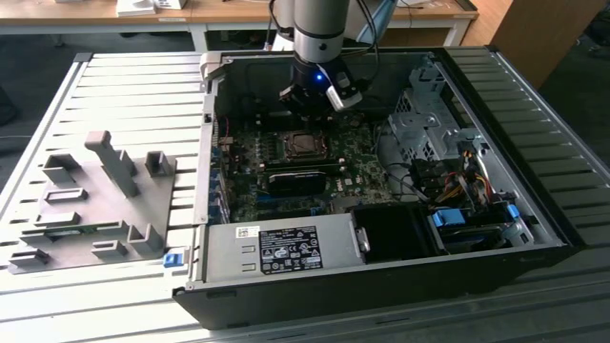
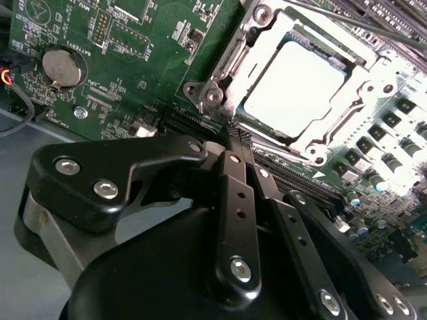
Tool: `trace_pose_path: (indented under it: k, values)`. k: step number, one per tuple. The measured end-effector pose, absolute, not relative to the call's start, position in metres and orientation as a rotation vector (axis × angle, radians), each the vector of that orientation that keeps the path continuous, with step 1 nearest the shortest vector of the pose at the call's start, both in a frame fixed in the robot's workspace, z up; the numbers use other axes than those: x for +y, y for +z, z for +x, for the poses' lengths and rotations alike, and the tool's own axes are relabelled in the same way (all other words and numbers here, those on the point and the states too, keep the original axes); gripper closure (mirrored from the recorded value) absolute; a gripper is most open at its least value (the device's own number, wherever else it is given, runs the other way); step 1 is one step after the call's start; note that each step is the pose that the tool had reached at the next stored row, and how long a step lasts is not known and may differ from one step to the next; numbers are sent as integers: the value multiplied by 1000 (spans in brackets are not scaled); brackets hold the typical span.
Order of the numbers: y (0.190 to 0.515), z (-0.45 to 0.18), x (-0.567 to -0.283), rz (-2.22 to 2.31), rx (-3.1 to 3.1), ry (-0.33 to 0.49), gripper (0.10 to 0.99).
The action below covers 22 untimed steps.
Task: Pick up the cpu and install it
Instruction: 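Install the first cpu locking lever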
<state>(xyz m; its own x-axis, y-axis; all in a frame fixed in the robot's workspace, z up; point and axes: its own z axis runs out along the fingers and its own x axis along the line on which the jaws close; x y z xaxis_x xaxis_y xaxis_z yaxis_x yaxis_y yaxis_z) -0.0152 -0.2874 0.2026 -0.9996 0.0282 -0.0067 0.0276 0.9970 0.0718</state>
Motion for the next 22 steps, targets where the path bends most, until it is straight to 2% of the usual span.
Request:
trace_pose_path:
  k: [22]
  values:
    - [196, -12, -287, 44, 3133, 76, 980]
